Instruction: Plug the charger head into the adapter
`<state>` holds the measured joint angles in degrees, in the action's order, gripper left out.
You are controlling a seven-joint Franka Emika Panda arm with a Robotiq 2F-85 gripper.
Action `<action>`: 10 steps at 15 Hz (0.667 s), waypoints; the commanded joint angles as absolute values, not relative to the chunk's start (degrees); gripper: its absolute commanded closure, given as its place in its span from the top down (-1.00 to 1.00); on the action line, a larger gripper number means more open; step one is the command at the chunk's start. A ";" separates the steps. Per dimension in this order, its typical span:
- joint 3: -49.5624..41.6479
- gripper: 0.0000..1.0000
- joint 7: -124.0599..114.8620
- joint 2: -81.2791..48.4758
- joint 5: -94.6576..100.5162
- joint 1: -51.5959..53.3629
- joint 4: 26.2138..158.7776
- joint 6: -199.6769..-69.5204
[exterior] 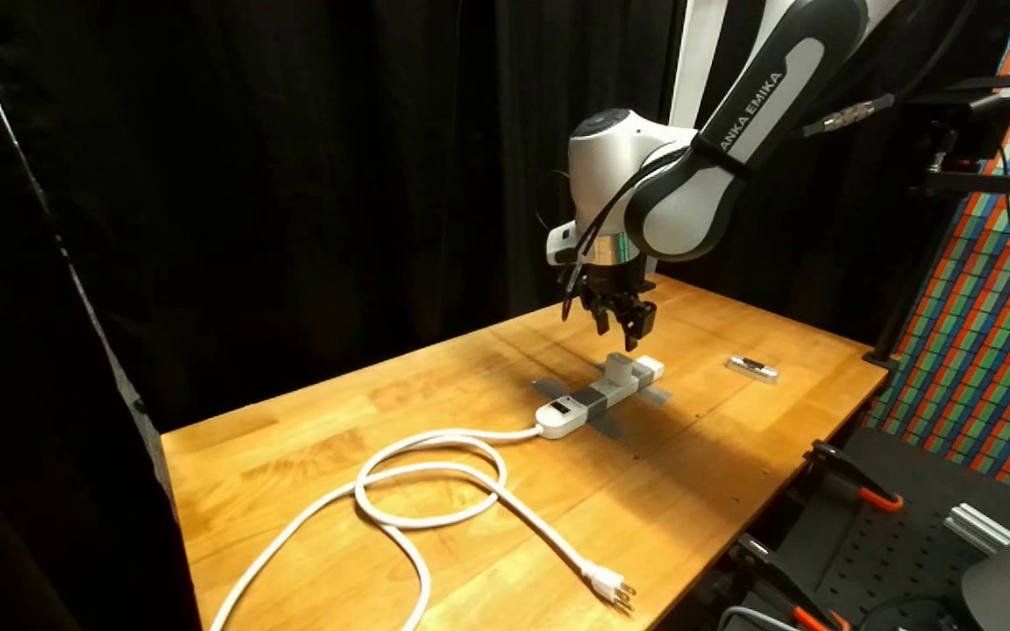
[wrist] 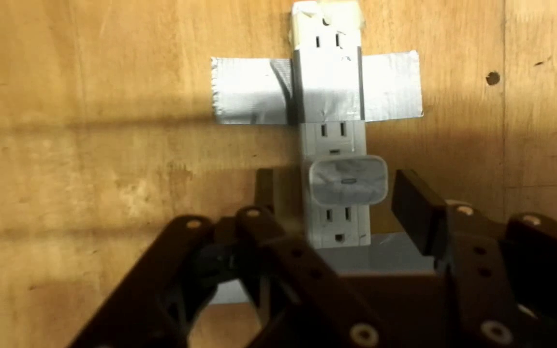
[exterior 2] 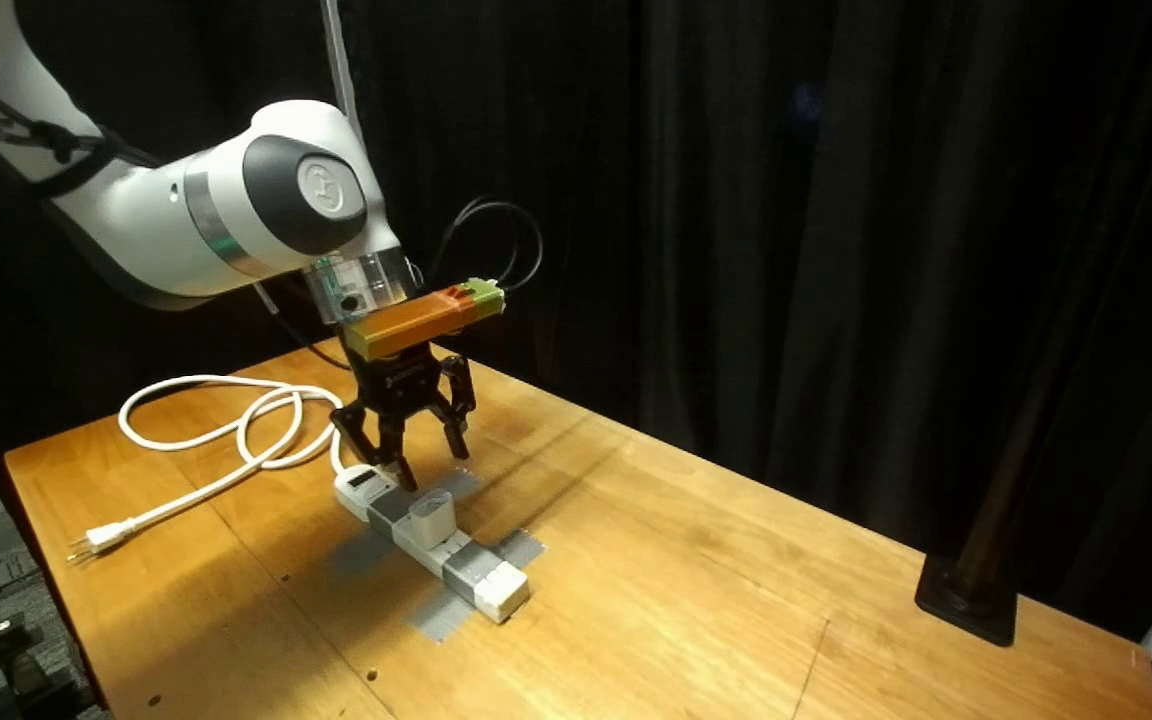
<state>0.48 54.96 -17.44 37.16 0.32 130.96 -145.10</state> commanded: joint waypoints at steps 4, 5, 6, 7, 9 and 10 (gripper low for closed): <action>1.70 1.00 45.21 -5.39 42.01 3.32 132.91 -139.25; 2.15 1.00 44.69 -4.70 40.37 3.40 132.58 -135.66; 2.39 1.00 44.37 -4.29 39.71 3.48 132.14 -131.01; 2.45 1.00 45.80 -7.05 40.92 2.73 131.12 -135.76; 2.69 1.00 45.13 -5.69 40.57 2.90 131.26 -132.12; 2.68 1.00 45.00 -5.57 40.51 2.90 131.34 -131.76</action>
